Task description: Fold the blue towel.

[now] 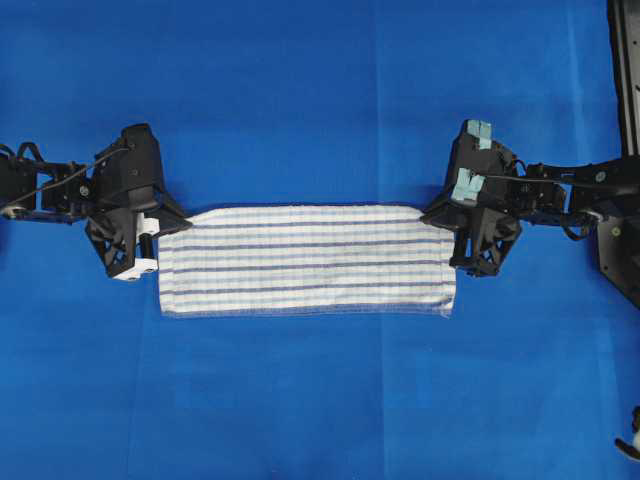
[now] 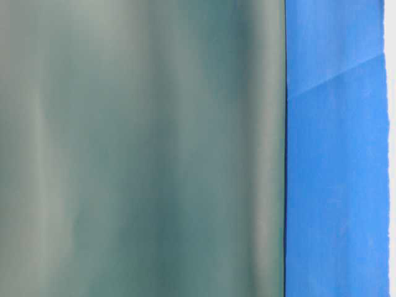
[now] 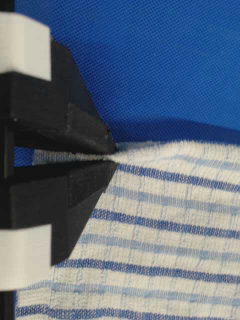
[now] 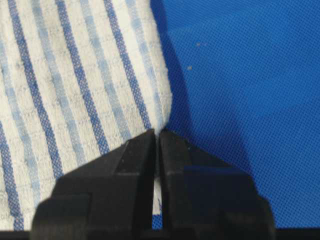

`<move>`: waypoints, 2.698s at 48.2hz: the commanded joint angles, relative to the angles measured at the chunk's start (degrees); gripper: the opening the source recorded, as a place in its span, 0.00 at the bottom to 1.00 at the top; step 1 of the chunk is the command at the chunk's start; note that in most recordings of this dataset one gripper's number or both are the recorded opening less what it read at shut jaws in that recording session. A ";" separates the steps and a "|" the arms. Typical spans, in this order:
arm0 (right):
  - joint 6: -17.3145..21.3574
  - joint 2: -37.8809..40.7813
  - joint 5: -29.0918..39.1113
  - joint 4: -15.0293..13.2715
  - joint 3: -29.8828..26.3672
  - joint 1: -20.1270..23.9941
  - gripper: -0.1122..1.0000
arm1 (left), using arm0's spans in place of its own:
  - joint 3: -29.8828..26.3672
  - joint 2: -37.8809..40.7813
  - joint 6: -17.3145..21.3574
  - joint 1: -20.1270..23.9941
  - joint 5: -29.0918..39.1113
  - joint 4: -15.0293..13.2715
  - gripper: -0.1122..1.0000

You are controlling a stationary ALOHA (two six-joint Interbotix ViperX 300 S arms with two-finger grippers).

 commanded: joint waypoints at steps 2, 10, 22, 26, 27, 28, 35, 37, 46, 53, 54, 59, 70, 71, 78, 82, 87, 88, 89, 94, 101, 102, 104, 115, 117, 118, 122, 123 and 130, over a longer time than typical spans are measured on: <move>-0.09 -0.44 -0.44 -0.09 -0.88 0.18 0.11 | -1.14 -0.53 -0.09 -0.26 0.26 -0.09 0.12; -0.18 -2.02 0.26 -0.09 -1.76 0.26 0.11 | -2.90 -2.64 0.00 -0.26 3.34 -0.18 0.12; -0.26 -9.58 5.80 -0.35 -3.43 -0.88 0.11 | -7.12 -10.46 -0.09 -1.14 14.41 -0.09 0.12; -0.26 -12.22 7.91 -0.62 -4.22 -1.14 0.11 | -8.00 -12.74 -0.18 -1.93 16.61 -0.09 0.12; -0.26 -12.74 8.35 -0.70 -4.39 -1.23 0.11 | -8.17 -13.18 -0.18 -2.11 16.88 -0.18 0.12; -0.26 -13.10 8.79 -0.79 -4.48 -1.23 0.11 | -8.26 -13.80 -0.26 -2.46 17.23 -0.18 0.12; -0.26 -14.59 10.02 -1.23 -5.10 -2.81 0.11 | -8.79 -15.12 -0.70 -3.96 16.96 -0.97 0.12; -0.26 -14.50 10.11 -1.49 -5.36 -3.78 0.11 | -8.88 -15.03 -1.85 -4.31 16.44 -1.23 0.12; -0.44 -14.33 11.51 -5.27 -8.26 -11.43 0.11 | -10.90 -13.27 -11.95 -5.98 11.34 -1.23 0.12; -0.44 -12.92 12.22 -8.79 -11.95 -16.96 0.11 | -13.71 -10.72 -16.70 -8.00 6.68 -1.23 0.12; -0.44 -12.57 12.22 -9.05 -12.57 -17.58 0.11 | -14.15 -10.37 -16.87 -8.26 6.06 -1.23 0.12; -0.53 -10.28 12.22 -10.63 -15.21 -19.60 0.11 | -16.88 -7.82 -17.49 -9.05 3.16 -1.23 0.12; -0.53 -4.48 12.22 -14.68 -21.71 -21.18 0.11 | -23.47 -0.88 -17.05 -9.14 -2.11 -1.14 0.12; -0.53 -4.13 12.22 -14.94 -22.24 -21.27 0.11 | -24.08 -0.18 -17.05 -9.14 -2.29 -1.05 0.12; -0.53 -1.93 11.95 -16.96 -25.05 -22.94 0.11 | -28.21 3.69 -16.70 -9.14 -2.81 -0.97 0.12; -0.53 -1.05 11.95 -18.28 -26.37 -23.64 0.11 | -30.23 5.36 -16.44 -9.40 -3.43 -0.88 0.12; -0.53 0.00 11.95 -19.69 -27.86 -24.43 0.11 | -32.61 7.03 -16.00 -9.76 -4.31 -0.97 0.12; -0.53 0.26 11.95 -19.95 -28.30 -24.70 0.11 | -32.87 7.38 -15.91 -9.84 -4.39 -0.88 0.12; -0.53 0.44 11.95 -20.13 -28.48 -24.79 0.11 | -33.22 7.65 -15.73 -9.84 -4.66 -0.88 0.12; -0.53 0.79 12.22 -20.74 -29.09 -25.58 0.11 | -34.54 9.14 -15.03 -9.84 -6.24 -0.97 0.12; -0.53 0.18 12.92 -21.01 -28.39 -26.46 0.11 | -36.74 11.69 -13.97 -9.84 -8.53 -0.97 0.12; -0.62 0.09 13.10 -21.09 -28.21 -26.54 0.11 | -37.09 12.13 -13.80 -9.84 -8.70 -0.88 0.12; -0.62 -0.18 13.45 -21.18 -28.04 -26.63 0.11 | -38.06 13.10 -13.36 -9.93 -8.88 -0.88 0.12; -0.53 -2.99 15.47 -23.55 -25.66 -26.81 0.11 | -42.80 16.88 -11.16 -10.11 -8.96 -0.88 0.12; -0.53 -3.60 15.73 -23.73 -25.14 -26.81 0.11 | -43.59 17.31 -10.81 -10.20 -8.96 -0.79 0.12; -0.53 -4.04 15.82 -23.73 -24.87 -26.89 0.11 | -43.95 17.49 -10.63 -10.28 -8.96 -0.79 0.12; -0.53 -5.27 15.91 -23.99 -23.99 -27.16 0.11 | -45.09 18.19 -10.20 -10.63 -8.96 -0.62 0.12; -0.53 -5.54 16.00 -23.91 -23.82 -27.16 0.11 | -45.18 18.37 -10.20 -10.63 -8.96 -0.70 0.12; -0.53 -5.10 16.35 -23.99 -23.99 -27.16 0.11 | -44.65 18.90 -10.11 -11.07 -9.40 -0.70 0.12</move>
